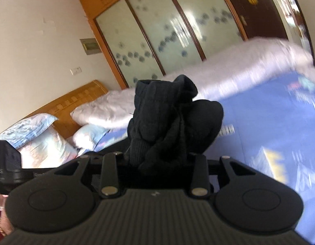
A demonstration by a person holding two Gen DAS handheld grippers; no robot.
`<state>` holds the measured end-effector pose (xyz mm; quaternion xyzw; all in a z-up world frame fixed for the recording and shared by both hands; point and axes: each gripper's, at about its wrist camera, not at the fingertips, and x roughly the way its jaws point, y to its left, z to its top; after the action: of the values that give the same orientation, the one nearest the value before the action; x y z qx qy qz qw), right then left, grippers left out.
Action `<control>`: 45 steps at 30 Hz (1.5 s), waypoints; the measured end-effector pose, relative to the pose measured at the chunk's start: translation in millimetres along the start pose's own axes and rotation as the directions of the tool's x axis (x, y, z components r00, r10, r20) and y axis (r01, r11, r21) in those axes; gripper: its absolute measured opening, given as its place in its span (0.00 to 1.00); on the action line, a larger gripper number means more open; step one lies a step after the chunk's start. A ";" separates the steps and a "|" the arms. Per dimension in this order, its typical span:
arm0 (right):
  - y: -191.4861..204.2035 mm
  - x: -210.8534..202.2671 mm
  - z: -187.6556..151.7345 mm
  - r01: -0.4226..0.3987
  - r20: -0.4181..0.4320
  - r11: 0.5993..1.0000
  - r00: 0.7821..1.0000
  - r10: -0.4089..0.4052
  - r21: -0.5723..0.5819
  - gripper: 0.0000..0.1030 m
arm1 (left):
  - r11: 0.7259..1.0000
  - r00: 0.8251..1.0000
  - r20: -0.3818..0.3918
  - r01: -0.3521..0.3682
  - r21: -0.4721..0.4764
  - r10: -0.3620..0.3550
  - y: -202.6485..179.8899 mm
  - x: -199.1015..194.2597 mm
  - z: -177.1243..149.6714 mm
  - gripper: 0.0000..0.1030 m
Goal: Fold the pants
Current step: 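Lift the bundle with both grippers and carry it toward the pillows, then set the bundle down on the sheet and open both grippers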
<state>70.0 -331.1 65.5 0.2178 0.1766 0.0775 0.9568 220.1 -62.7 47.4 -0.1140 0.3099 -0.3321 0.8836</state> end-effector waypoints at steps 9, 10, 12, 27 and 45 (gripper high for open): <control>-76.4 186.1 -13.4 0.185 -0.069 0.981 0.981 -0.181 0.063 0.43 | 0.982 0.983 0.002 -0.184 0.048 0.184 60.3 174.3 26.8 0.20; -87.8 208.4 -25.9 0.240 -0.115 0.968 0.966 -0.230 0.076 0.47 | 0.972 0.971 -0.038 -0.234 0.037 0.235 72.2 199.5 17.7 0.20; -106.7 239.8 -48.8 0.351 -0.245 0.933 0.914 -0.324 0.076 0.53 | 0.949 0.939 -0.149 -0.315 -0.014 0.309 93.5 227.8 -2.0 0.22; -13.9 38.0 -87.2 0.368 -0.346 0.929 0.867 -0.360 -0.043 0.86 | 0.931 0.925 -0.105 -0.360 0.064 0.366 -7.6 -3.6 -79.8 0.63; 100.7 -63.4 -167.1 0.424 -0.281 0.869 0.828 -0.486 -0.253 1.00 | 0.896 0.894 -0.082 -0.432 0.103 0.440 -49.6 -162.0 -176.2 1.00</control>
<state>-58.0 -190.3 -11.3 0.0655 0.3763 -0.1020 0.9185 -10.4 7.3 6.3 0.0120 0.3589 -0.1434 0.9222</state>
